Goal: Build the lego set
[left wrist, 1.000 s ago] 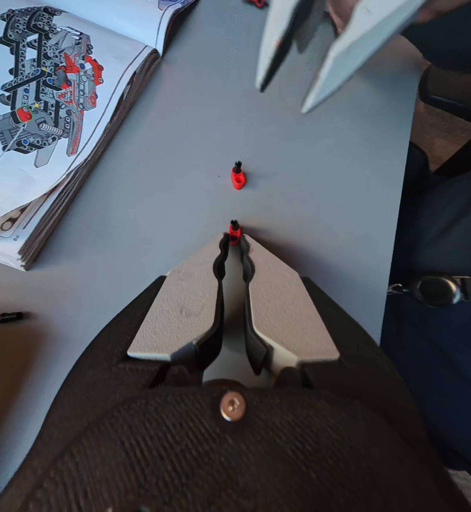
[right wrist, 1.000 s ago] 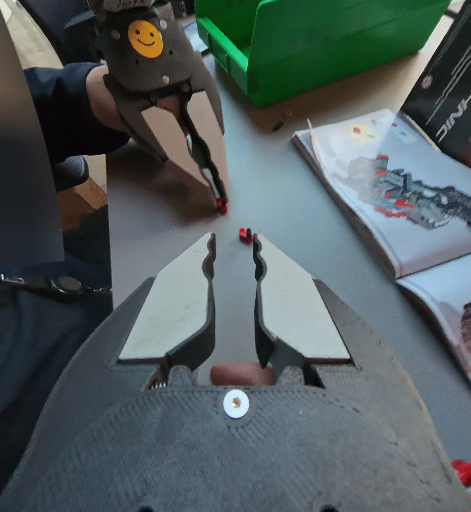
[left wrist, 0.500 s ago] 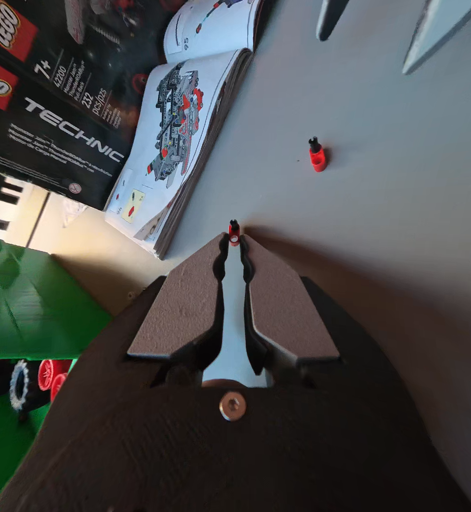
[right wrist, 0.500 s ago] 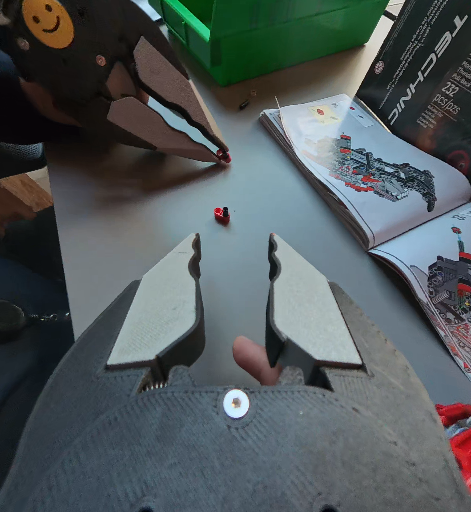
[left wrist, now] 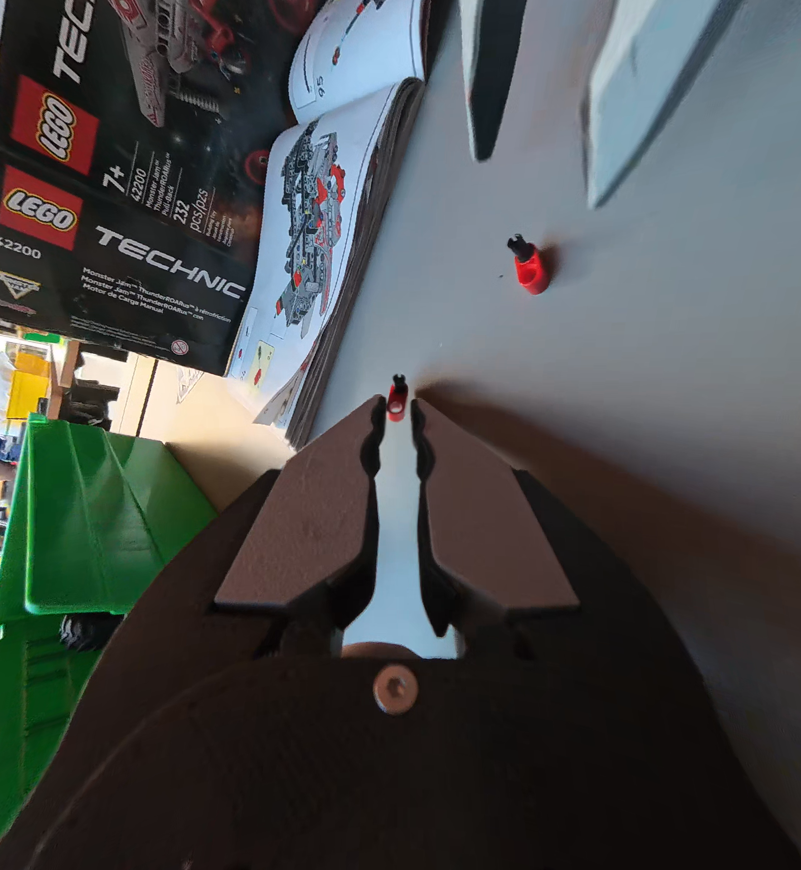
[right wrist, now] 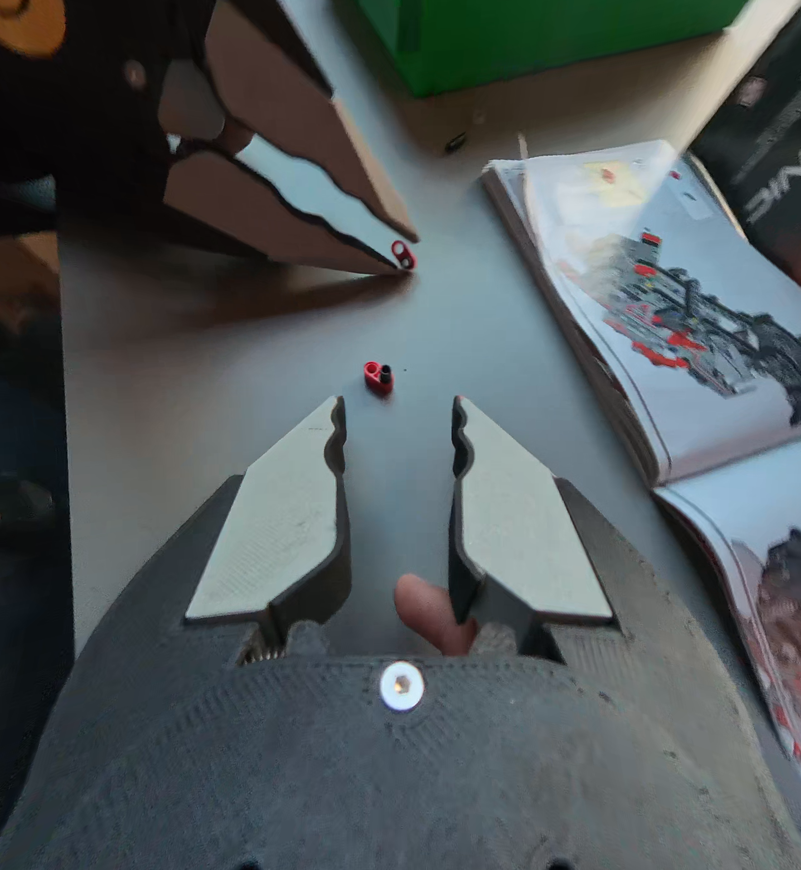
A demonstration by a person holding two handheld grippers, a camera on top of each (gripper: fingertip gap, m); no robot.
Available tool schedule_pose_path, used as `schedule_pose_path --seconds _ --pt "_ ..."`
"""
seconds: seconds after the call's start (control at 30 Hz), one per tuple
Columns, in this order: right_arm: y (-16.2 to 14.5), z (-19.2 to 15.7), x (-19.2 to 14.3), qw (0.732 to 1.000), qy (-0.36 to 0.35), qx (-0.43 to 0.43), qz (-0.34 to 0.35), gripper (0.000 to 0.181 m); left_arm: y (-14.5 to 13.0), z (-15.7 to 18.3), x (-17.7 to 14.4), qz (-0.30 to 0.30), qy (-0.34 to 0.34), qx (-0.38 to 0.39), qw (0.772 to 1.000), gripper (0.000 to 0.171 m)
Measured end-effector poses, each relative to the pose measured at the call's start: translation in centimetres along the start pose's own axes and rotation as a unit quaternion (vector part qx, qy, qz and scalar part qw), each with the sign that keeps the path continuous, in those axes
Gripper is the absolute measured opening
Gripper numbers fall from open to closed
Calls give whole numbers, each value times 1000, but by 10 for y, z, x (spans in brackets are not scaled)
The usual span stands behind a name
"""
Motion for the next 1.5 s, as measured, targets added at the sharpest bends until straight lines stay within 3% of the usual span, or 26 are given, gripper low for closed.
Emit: schedule_pose_path --seconds 0.17,0.33,0.53,0.87,1.0,1.2,1.37,1.5 --pt "1 0 13 997 45 -61 -19 38 6 2 -11 19 -39 -8 999 32" --pt "1 -5 18 992 81 -90 -24 22 5 5 -20 8 -60 -11 998 41" --pt "3 -11 21 989 90 -120 -18 4 14 23 -30 38 -126 -49 990 36" --pt "-6 -21 -3 995 46 -90 -10 3 38 36 -20 93 -234 -137 958 26" --pt "0 -26 -46 997 17 -55 46 4 32 32 -19 77 -200 -122 969 27" --pt "-3 -27 -151 989 -53 5 140 3 22 37 -25 88 -179 -105 974 29" --pt "-46 17 -230 965 -161 109 177 3 30 43 -23 99 -192 -77 973 23" --pt "-81 39 -258 943 -211 159 203 3 47 49 -15 113 -219 -61 967 24"
Point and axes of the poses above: each gripper's, where its closed fingertips meet, x out along the fingers, y out of its top, z = x × y across the jaws, the point moved 4 cm from there along -x, back along the fingers, and after that the axes turned 8 degrees about -y, right-handed, at the moved point
